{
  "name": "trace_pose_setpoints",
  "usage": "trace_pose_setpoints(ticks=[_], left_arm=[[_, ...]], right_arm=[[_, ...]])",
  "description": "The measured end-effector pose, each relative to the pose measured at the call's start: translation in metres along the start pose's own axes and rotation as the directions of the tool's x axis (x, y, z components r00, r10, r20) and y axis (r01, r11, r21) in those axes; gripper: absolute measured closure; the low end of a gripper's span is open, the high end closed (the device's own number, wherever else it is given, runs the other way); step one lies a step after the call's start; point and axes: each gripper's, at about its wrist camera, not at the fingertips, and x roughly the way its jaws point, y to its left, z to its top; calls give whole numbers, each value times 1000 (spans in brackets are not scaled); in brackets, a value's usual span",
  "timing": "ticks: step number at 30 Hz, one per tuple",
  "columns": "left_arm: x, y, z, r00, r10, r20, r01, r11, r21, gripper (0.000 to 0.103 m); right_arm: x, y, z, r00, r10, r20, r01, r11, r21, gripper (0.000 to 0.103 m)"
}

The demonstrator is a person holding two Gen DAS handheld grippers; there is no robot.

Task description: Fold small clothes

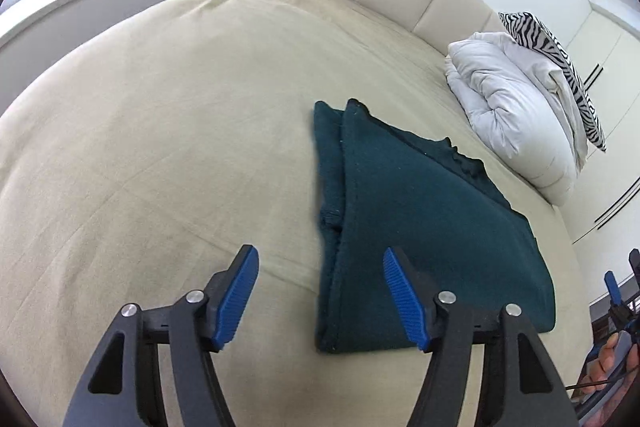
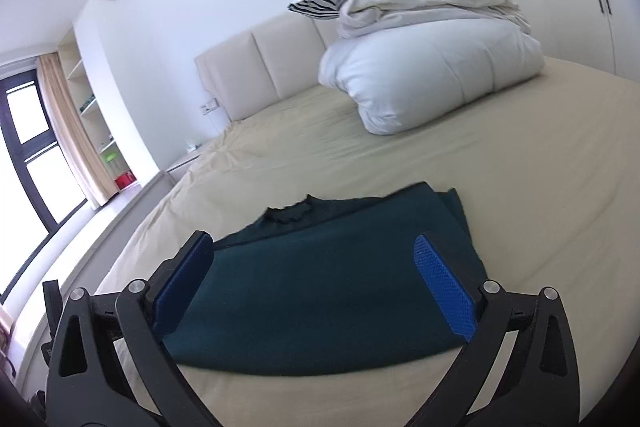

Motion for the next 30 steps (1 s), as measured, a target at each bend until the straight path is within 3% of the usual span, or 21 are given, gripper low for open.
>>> trace_pose_setpoints(ticks=[2, 4, 7, 12, 17, 19, 22, 24, 27, 30], left_arm=[[7, 13, 5, 997, -73, -39, 70, 995, -74, 36], [18, 21, 8, 989, -134, -70, 124, 984, -132, 36], [31, 21, 12, 981, -167, -101, 152, 978, -144, 36], [54, 20, 33, 958, -249, -143, 222, 959, -177, 35], [82, 21, 53, 927, -320, -193, 275, 934, -229, 35], [84, 16, 53, 926, -310, -217, 268, 942, -200, 39], [84, 10, 49, 925, -283, -252, 250, 956, -154, 55], [87, 16, 49, 920, -293, -259, 253, 951, -177, 72], [89, 25, 49, 912, -314, -264, 268, 943, -196, 81], [86, 22, 49, 918, -309, -247, 269, 946, -183, 84]], right_arm=[[5, 13, 7, 999, 41, -34, -41, 999, -5, 1], [31, 18, 9, 982, 146, -123, -142, 989, 45, 1], [62, 24, 1, 925, 315, -212, -282, 944, 174, 3], [108, 28, -23, 817, 494, -298, -390, 853, 347, 12], [135, 24, -49, 751, 578, -320, -419, 791, 445, 14], [150, 23, -56, 727, 602, -329, -418, 769, 483, 14], [169, 26, -62, 698, 625, -350, -415, 751, 514, 17], [183, 28, -67, 684, 625, -377, -395, 751, 530, 18], [204, 37, -73, 661, 631, -405, -380, 747, 545, 18], [223, 47, -78, 647, 621, -443, -358, 760, 543, 19]])
